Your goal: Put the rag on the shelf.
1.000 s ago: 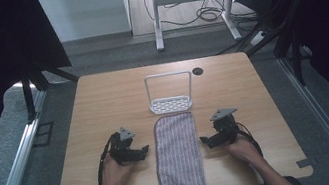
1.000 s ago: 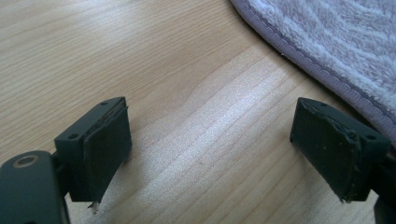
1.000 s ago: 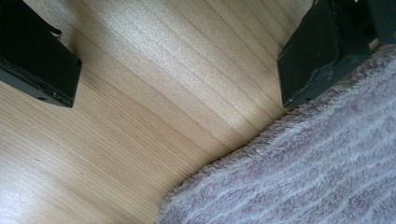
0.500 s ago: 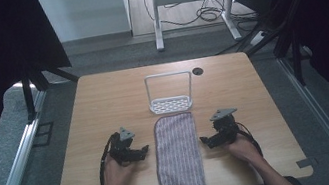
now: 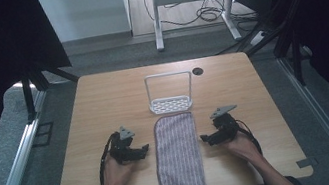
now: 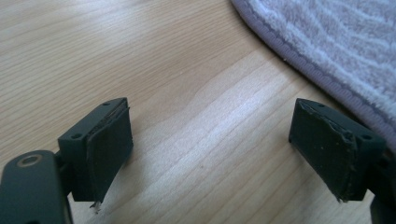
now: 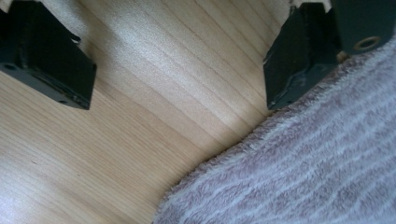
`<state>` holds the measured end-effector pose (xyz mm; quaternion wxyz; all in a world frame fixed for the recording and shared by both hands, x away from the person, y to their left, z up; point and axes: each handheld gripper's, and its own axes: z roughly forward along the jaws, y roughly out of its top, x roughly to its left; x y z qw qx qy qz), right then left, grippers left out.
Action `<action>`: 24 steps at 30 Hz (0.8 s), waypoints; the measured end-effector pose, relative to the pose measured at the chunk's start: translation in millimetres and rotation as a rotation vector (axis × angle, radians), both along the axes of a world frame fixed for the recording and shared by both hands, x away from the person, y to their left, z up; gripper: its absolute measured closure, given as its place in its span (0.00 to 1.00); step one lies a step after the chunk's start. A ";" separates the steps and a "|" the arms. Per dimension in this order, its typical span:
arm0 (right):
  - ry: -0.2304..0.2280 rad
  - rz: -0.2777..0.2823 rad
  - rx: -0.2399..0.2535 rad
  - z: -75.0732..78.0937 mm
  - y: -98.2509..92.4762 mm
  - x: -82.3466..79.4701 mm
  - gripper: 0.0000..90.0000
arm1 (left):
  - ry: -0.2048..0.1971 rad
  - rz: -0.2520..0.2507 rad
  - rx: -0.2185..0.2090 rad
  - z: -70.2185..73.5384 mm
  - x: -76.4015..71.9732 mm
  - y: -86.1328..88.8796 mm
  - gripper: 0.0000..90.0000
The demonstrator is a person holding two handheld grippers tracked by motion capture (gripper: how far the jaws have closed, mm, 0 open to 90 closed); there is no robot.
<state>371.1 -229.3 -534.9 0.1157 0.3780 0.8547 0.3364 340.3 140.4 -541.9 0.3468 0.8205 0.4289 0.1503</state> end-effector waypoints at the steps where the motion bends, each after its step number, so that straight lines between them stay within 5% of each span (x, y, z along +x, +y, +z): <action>1: 0.000 0.000 0.006 1.5 -0.6 1.0 0.13 | -0.001 -0.006 -0.004 1.9 0.5 -1.2 0.15; 16: 0.000 0.002 0.037 27.3 16.4 20.4 0.36 | -0.021 -0.116 0.020 29.1 30.5 -31.3 0.27; 24: -0.007 0.008 0.055 30.9 31.9 34.9 0.43 | -0.019 -0.144 0.016 28.8 52.7 -48.4 0.34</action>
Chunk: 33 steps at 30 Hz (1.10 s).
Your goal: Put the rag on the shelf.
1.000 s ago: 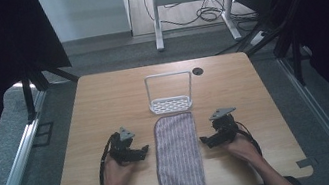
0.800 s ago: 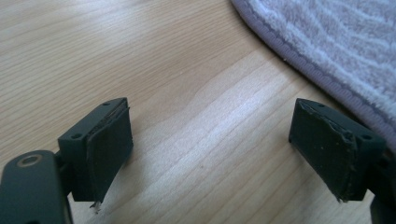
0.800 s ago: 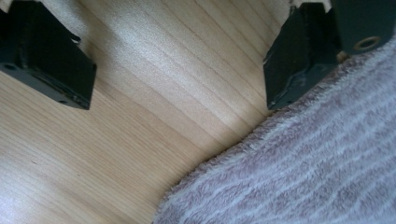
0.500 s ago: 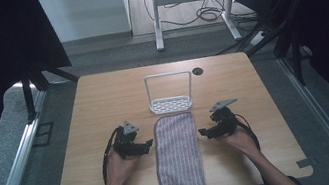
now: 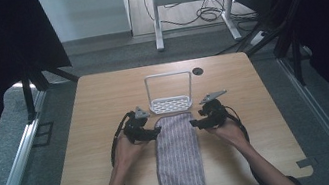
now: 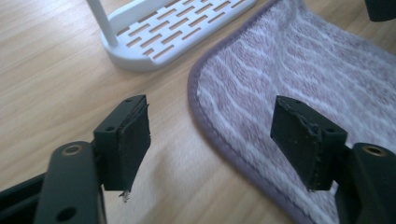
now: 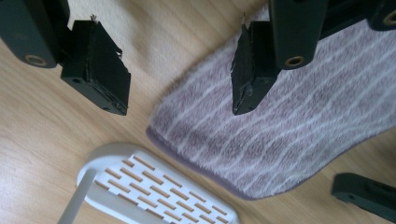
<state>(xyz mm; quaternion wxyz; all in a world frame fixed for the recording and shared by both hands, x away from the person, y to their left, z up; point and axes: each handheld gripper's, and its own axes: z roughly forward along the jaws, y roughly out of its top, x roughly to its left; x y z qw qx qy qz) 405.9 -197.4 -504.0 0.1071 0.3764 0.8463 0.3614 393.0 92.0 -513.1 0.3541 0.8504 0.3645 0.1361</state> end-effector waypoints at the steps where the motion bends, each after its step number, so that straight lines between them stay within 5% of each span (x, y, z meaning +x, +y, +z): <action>1: 0.001 -0.002 0.004 0.0 1.6 1.7 0.44 | 0.002 0.001 -0.002 -1.5 2.5 -1.5 0.35; 11: 0.046 -0.057 0.001 -16.4 7.9 17.9 0.50 | 0.012 0.034 -0.019 -19.5 19.6 -7.3 0.44; 19: 0.038 -0.067 -0.020 -26.1 13.5 22.4 0.55 | 0.034 0.010 -0.029 -26.7 24.7 -9.9 0.46; 26: 0.013 -0.015 -0.043 -26.1 23.3 14.4 0.89 | 0.075 -0.007 -0.068 -24.9 20.5 -15.5 0.82; 29: 0.005 -0.005 -0.057 -25.5 25.1 13.0 0.93 | 0.082 0.002 -0.089 -26.0 19.5 -14.9 0.88; 33: -0.017 0.001 -0.057 -22.5 25.2 11.1 0.95 | 0.079 0.001 -0.058 -22.5 18.9 -17.3 0.90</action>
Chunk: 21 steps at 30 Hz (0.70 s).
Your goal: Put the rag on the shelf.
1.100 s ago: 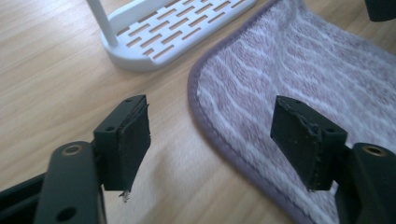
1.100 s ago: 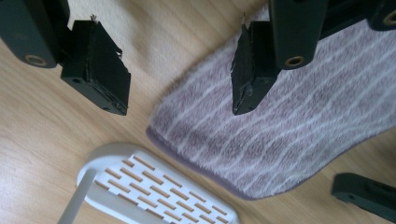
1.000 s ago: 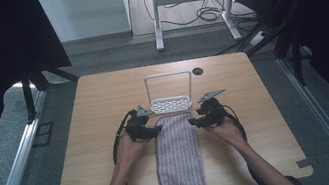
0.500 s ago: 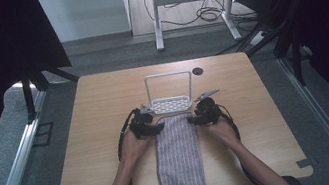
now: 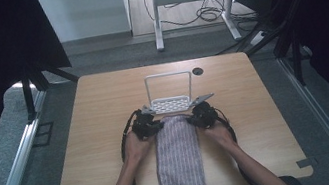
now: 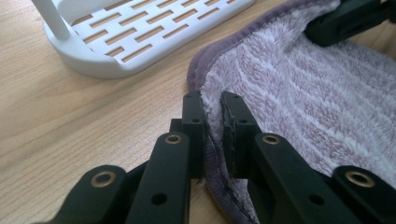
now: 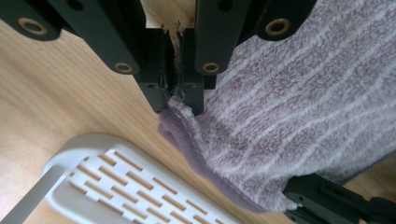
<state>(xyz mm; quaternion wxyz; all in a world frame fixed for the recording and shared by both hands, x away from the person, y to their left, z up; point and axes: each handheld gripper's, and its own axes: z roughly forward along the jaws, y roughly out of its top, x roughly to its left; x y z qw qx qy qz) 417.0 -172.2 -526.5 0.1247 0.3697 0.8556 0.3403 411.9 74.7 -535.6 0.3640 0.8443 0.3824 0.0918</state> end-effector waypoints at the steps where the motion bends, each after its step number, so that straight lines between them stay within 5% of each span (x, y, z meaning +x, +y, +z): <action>1: -0.001 -0.001 0.013 2.1 -0.6 -0.5 0.95 | -0.018 -0.002 0.011 2.0 -1.3 -0.2 0.90; 21: -0.111 0.072 0.128 81.3 -10.7 -13.2 0.94 | -0.205 -0.020 -0.096 87.0 -25.0 14.1 0.90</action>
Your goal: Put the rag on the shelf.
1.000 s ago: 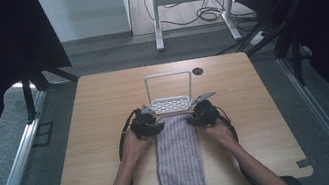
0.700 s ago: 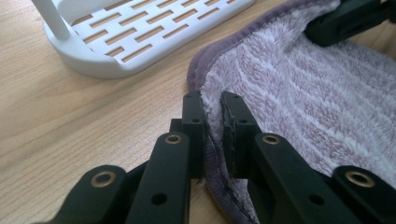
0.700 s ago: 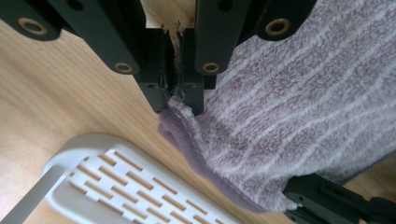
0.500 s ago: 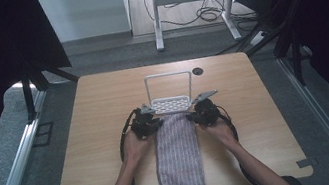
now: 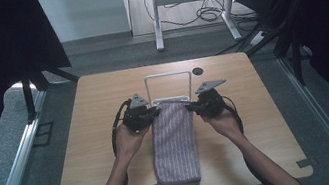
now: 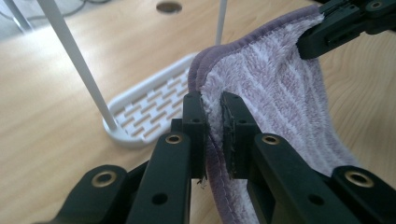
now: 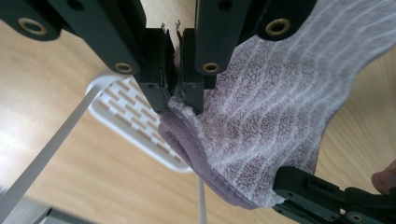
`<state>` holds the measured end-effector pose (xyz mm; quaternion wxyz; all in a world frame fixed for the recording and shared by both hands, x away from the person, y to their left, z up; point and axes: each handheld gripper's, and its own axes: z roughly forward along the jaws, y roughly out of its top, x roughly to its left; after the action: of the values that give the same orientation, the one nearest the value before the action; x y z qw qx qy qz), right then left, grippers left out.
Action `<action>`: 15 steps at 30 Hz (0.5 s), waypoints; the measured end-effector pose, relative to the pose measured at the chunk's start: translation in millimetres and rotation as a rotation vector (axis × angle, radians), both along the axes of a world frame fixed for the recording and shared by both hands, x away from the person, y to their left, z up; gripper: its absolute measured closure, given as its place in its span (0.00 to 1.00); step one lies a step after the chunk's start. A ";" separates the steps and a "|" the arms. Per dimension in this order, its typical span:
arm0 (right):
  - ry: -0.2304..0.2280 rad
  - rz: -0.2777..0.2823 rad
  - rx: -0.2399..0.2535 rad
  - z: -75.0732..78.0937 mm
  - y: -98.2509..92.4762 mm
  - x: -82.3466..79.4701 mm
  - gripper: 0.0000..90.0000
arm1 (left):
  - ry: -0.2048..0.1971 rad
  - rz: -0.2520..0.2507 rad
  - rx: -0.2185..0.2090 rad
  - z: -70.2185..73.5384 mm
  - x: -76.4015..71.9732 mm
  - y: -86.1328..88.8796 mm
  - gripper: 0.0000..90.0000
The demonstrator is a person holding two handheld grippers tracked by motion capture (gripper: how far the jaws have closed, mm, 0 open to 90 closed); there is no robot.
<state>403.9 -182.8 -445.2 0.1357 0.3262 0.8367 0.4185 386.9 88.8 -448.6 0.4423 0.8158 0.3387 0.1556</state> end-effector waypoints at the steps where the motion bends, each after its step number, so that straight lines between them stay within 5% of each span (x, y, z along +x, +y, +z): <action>1: -0.005 0.000 0.005 4.8 -0.5 0.0 0.94 | -0.011 -0.002 -0.002 4.4 -0.6 -0.1 0.90; 15: -0.091 0.017 0.055 61.9 -6.8 2.7 0.94 | -0.104 0.011 -0.024 53.5 1.2 2.0 0.90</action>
<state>406.5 -189.7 -383.2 0.1613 0.3033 0.8206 0.4568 388.1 90.9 -395.0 0.4681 0.7994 0.3214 0.1963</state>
